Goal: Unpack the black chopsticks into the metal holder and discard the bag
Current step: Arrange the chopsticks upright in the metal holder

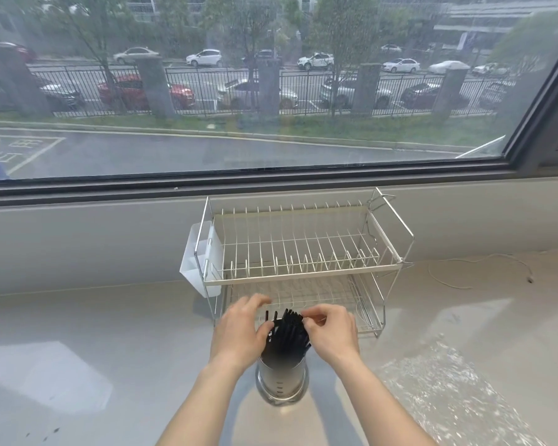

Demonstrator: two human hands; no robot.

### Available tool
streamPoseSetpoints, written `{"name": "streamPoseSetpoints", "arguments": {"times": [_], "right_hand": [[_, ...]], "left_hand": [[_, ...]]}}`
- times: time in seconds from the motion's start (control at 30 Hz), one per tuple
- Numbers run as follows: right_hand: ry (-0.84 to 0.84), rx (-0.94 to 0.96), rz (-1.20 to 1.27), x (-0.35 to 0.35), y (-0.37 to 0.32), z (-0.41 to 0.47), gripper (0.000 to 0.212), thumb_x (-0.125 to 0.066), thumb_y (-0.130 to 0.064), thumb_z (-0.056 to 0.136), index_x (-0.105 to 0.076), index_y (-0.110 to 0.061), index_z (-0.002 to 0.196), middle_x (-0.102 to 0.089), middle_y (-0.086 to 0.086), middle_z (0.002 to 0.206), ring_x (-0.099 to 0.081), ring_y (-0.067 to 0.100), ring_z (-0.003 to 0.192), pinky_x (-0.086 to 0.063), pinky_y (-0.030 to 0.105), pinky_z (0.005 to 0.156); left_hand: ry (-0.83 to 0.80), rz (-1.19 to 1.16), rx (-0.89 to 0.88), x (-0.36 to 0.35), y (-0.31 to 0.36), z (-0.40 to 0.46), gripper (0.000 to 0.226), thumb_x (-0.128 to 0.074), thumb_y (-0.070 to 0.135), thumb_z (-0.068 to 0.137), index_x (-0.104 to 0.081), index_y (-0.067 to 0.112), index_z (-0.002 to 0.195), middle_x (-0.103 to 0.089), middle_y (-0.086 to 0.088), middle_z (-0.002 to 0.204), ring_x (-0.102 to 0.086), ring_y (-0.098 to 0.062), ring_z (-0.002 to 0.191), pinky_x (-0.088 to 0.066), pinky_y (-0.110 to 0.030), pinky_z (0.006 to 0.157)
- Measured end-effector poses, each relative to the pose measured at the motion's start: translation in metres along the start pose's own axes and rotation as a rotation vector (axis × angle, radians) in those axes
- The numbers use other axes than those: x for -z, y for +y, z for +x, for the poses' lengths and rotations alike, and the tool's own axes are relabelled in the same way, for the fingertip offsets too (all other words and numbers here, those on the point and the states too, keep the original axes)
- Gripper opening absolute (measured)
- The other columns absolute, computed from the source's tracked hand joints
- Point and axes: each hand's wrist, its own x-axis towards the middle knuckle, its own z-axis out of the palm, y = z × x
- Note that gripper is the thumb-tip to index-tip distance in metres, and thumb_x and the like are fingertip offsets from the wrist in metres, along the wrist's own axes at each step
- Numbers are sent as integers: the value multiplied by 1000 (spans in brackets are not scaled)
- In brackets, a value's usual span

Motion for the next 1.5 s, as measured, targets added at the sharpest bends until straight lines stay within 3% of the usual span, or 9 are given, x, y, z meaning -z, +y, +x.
{"name": "streamPoseSetpoints", "arguments": {"times": [0.13,0.4,0.63,0.8,0.97,1.17,1.27,1.37,1.5], "right_hand": [[-2,35,-13,0,-1,1,25,-66,-11,79,-79,-30,88,-75,-13,76,-70,5,75,-58,33,82],[11,50,-26,3,1,3,24,-67,-13,77,-76,-35,83,-74,-15,73,-70,6,73,-59,35,79],[91,13,89,10,2,4,7,-74,-30,83,-76,-31,89,-75,-16,83,-70,4,82,-58,37,84],[-2,-177,794,30,-11,5,22,-68,-27,94,-70,-13,110,-76,7,95,-72,19,73,-62,32,70],[69,-150,1353,51,-35,10,12,-66,-14,94,-66,-9,105,-73,10,86,-68,19,66,-63,26,62],[322,128,711,42,-31,9,12,-66,-15,94,-72,-17,105,-77,6,81,-71,17,67,-60,29,63],[245,238,323,16,-15,-5,18,-72,-18,88,-72,-28,103,-74,-5,74,-69,12,67,-57,30,70],[175,306,-6,-12,9,-23,20,-72,-22,84,-76,-30,102,-75,-13,92,-68,10,89,-54,31,83],[179,289,18,-17,25,-35,20,-73,-26,83,-80,-31,101,-70,-18,109,-63,1,104,-50,22,90]], "left_hand": [[-91,99,-25,-4,14,13,29,-63,33,94,-66,43,121,-69,12,124,-61,-18,120,-48,-35,94],[38,6,104,3,16,21,13,-63,34,90,-69,38,101,-76,18,100,-70,-15,101,-55,-33,86],[362,-355,127,53,35,34,9,-76,23,83,-71,30,80,-70,20,70,-69,-2,73,-54,-24,71],[501,-1001,152,80,45,35,10,-82,15,84,-72,19,85,-77,0,84,-73,-11,77,-59,-24,74],[312,-1088,287,40,29,13,11,-82,12,82,-71,12,84,-75,-4,81,-68,-15,77,-54,-30,75],[51,-424,101,-4,7,-11,22,-77,17,82,-70,35,93,-72,23,95,-63,0,100,-49,-30,94],[62,-275,-42,-6,8,-5,36,-63,11,90,-67,37,115,-65,23,115,-56,-6,117,-43,-30,104],[-50,-157,-135,-12,16,8,36,-55,15,97,-66,34,125,-65,15,128,-53,-11,125,-39,-30,107],[-242,-8,-209,-22,31,23,35,-49,22,98,-68,34,126,-67,12,133,-53,-17,130,-42,-37,108]]}}
